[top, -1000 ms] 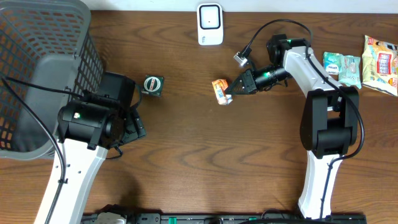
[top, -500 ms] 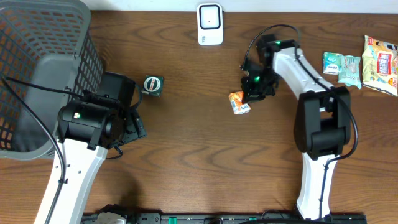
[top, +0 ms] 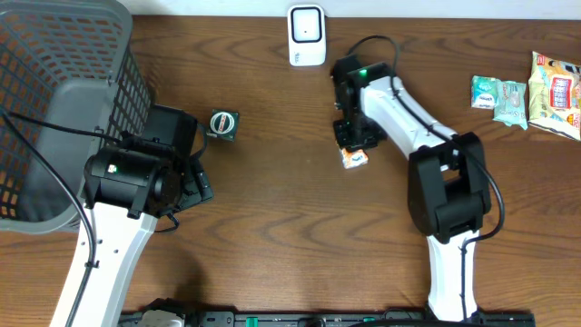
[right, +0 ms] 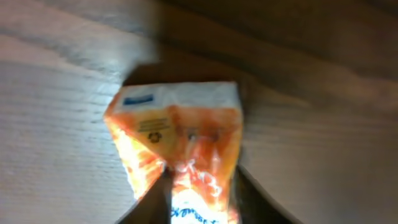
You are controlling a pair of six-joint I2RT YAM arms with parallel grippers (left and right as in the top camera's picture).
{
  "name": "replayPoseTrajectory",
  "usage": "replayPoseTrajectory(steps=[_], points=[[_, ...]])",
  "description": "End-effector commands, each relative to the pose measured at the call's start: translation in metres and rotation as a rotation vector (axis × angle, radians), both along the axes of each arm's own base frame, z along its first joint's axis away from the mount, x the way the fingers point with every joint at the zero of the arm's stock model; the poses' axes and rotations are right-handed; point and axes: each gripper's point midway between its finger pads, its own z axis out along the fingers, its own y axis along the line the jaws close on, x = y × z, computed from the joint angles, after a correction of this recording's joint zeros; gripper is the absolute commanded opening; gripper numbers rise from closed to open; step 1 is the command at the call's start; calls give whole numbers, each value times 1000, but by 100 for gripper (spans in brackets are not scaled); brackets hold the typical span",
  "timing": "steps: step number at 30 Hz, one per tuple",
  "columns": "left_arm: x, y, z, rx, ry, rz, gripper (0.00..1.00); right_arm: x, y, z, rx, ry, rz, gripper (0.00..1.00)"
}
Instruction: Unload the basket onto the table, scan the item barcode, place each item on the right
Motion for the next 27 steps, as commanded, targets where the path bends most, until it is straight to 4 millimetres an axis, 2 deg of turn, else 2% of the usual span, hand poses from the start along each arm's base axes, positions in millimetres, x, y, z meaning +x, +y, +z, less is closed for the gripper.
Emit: replayPoseTrajectory(steps=[1, 3, 4, 5, 10, 18, 20, 21, 23, 27], points=[[-1, 0, 0, -7, 0, 16, 98, 10, 0, 30, -68, -104, -13, 43], [-1, 0, 0, -7, 0, 16, 98, 9, 1, 40, -87, -115, -10, 65], [-1, 0, 0, -7, 0, 16, 98, 8, 2, 44, -85, -118, -6, 88], [-1, 0, 0, -7, 0, 16, 98, 8, 4, 48, -83, -122, -3, 99], [-1, 1, 0, -7, 0, 16, 98, 6, 11, 58, -42, -121, -4, 99], [-1, 0, 0, -7, 0, 16, 98, -6, 53, 56, 192, -42, 80, 99], [-1, 0, 0, -7, 0, 16, 98, -2, 53, 56, 184, -58, 82, 94], [-1, 0, 0, -7, 0, 16, 98, 0, 51, 56, 173, -68, 81, 99], [-1, 0, 0, -7, 0, 16, 98, 4, 48, 56, 157, -86, 66, 99], [-1, 1, 0, -7, 0, 17, 98, 16, 26, 56, 79, -135, -39, 99]])
